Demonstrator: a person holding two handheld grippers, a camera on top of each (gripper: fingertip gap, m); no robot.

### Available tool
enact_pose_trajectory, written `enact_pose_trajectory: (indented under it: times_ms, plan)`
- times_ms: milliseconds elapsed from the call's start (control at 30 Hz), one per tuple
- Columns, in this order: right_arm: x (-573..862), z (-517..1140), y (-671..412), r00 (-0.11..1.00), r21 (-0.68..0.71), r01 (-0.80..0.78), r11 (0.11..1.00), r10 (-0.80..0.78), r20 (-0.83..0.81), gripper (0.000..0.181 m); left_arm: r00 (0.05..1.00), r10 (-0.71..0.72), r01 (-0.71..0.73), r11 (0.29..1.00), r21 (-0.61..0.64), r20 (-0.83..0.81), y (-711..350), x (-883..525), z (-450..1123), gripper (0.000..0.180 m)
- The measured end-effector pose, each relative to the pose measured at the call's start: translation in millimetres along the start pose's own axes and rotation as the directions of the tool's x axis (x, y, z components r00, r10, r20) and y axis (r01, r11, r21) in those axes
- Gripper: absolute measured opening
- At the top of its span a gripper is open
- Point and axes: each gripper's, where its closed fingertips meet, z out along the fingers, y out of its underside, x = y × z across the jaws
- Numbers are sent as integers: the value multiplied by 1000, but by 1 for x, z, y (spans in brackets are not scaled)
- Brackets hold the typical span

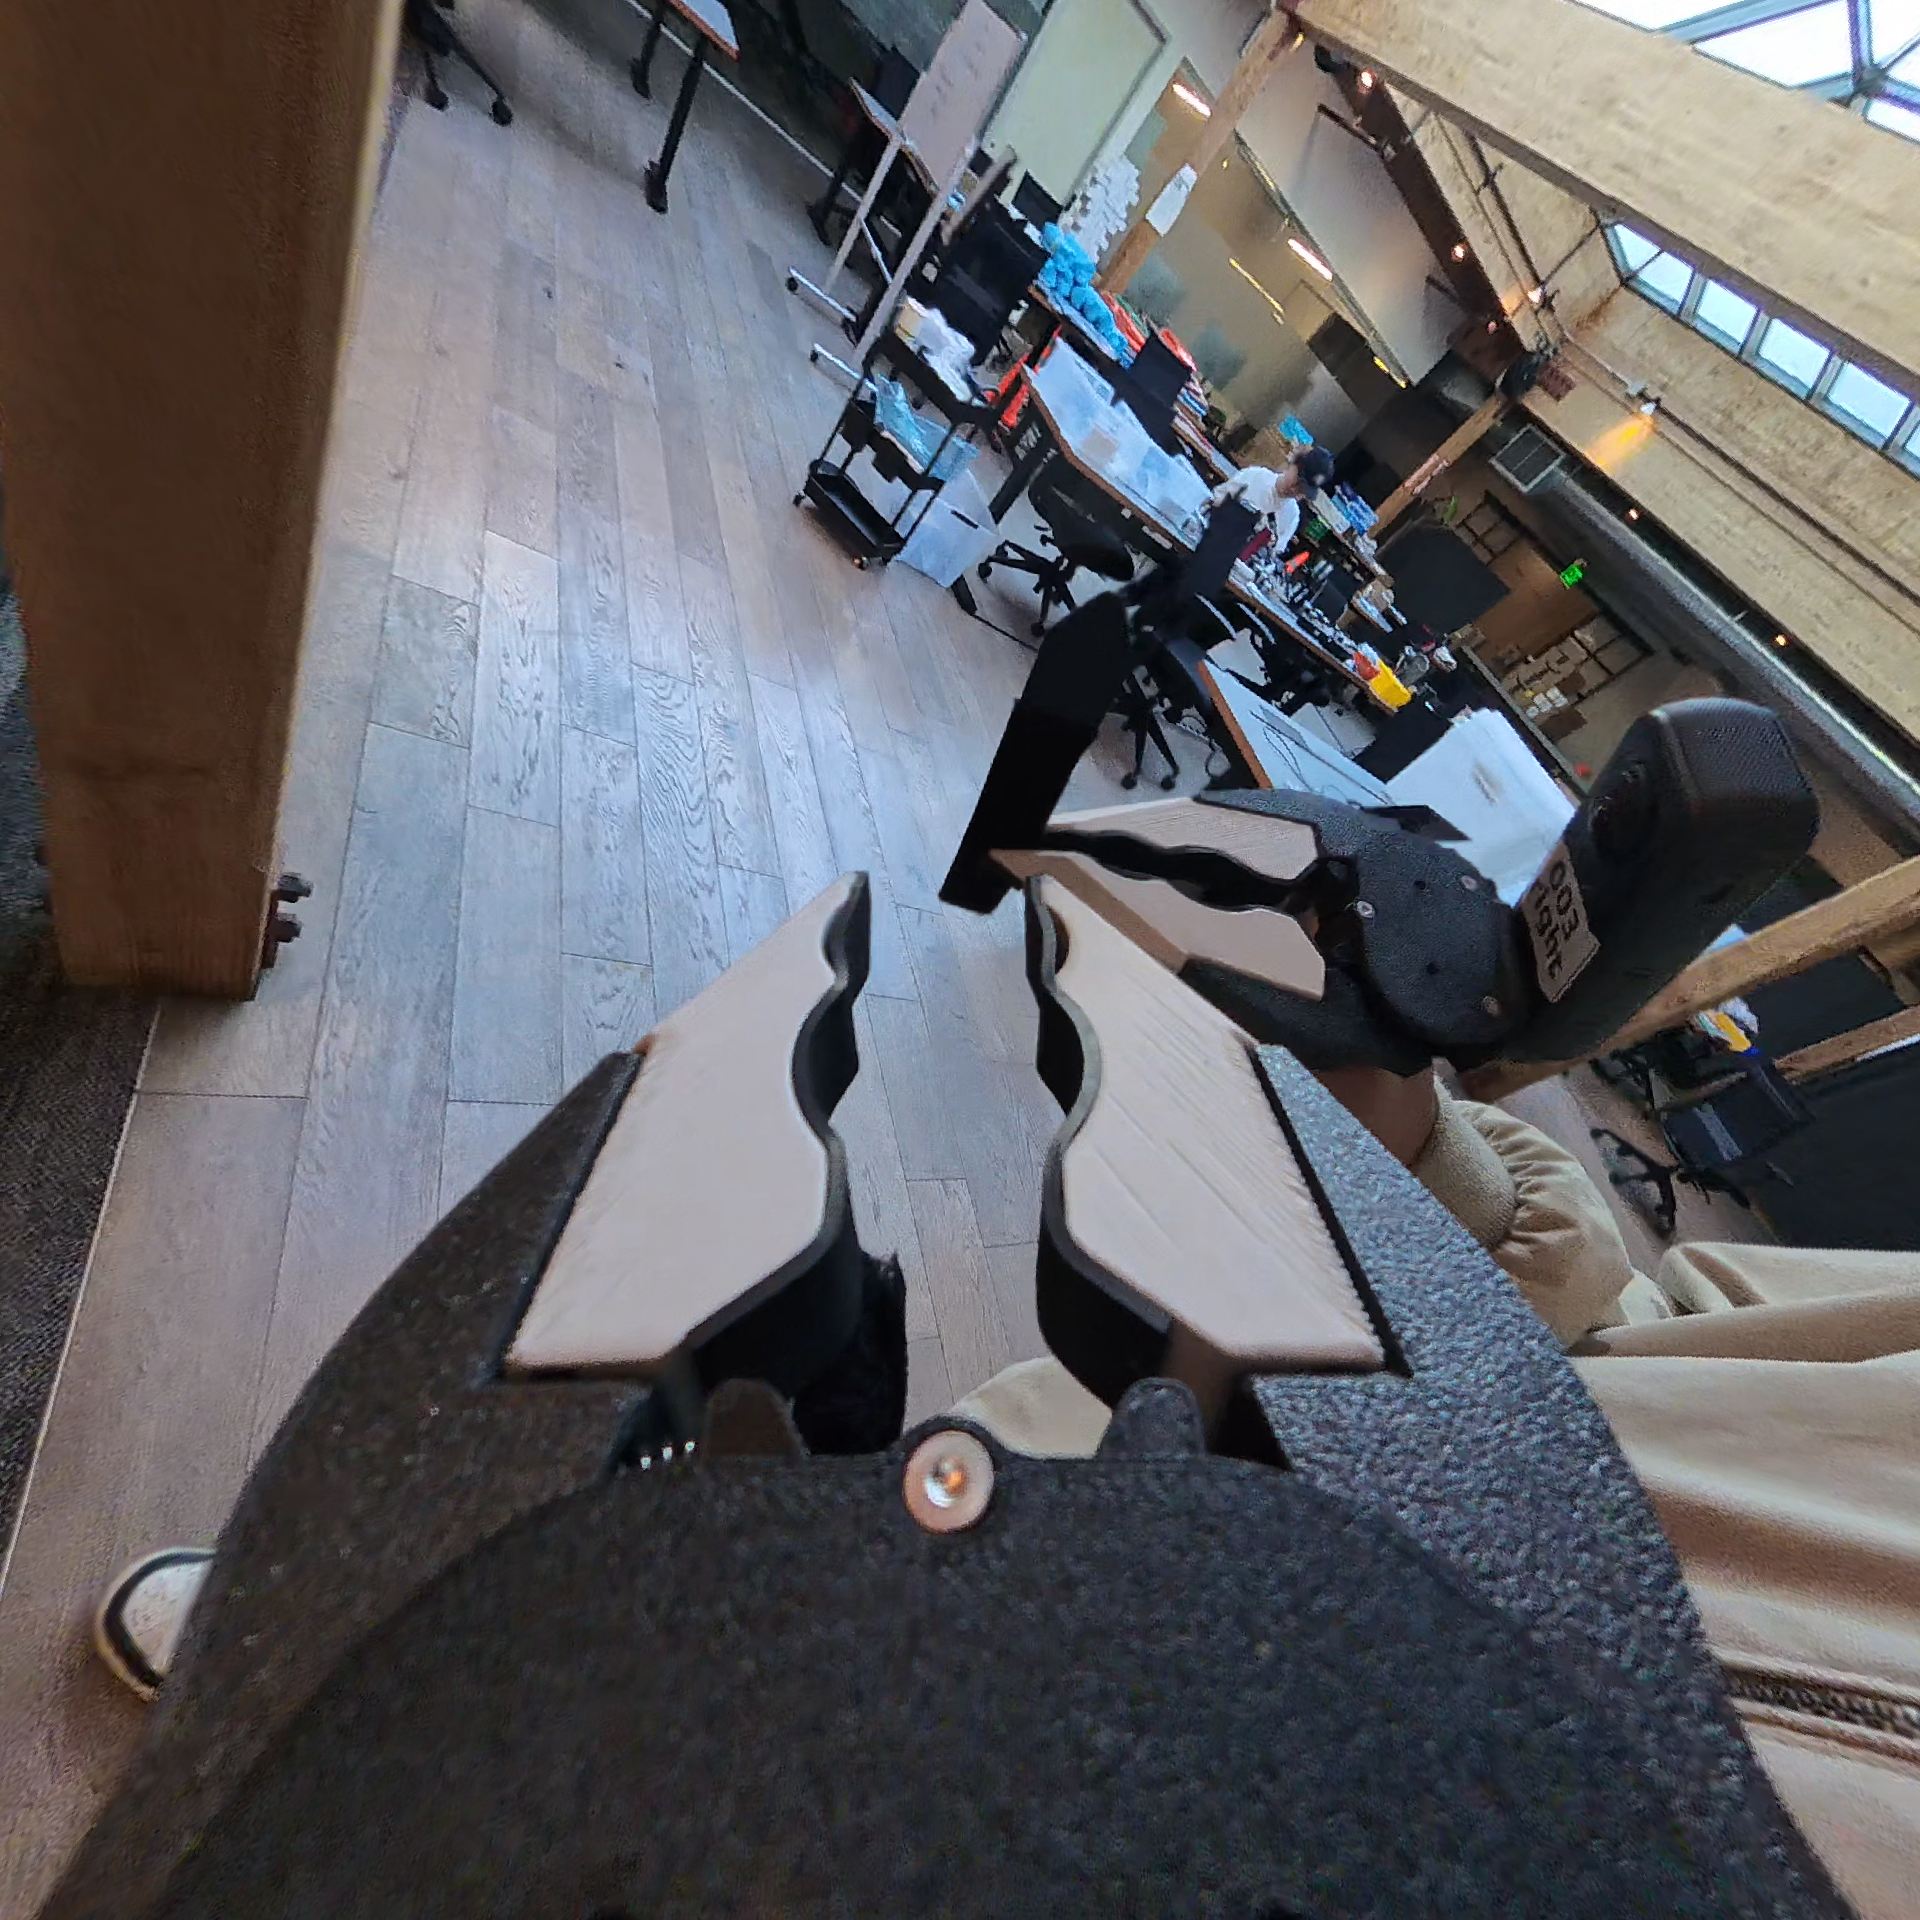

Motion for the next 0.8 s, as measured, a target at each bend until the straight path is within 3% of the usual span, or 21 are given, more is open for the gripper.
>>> enact_pose_trajectory:
  times_ms: [100,233,533,700,800]
  plan:
    - [30,72,-39,1000,3,-7,1000,7,23,1,998,-61,61,998,33,-6,-61,-62,0,29]
    - [62,163,-87,996,6,83,997,-83,21,1,998,-21,17,998,55,66,-131,-146,-5,29]
    - [97,374,-132,981,14,155,988,-156,119,1,987,-100,88,991,101,122,-237,-310,24,32]
    - [150,509,-149,971,27,225,974,-226,83,1,987,-76,65,994,84,141,-320,-430,70,32]
    - [193,600,-162,978,-2,182,983,-181,105,1,982,-69,62,997,46,178,-374,-497,102,32]
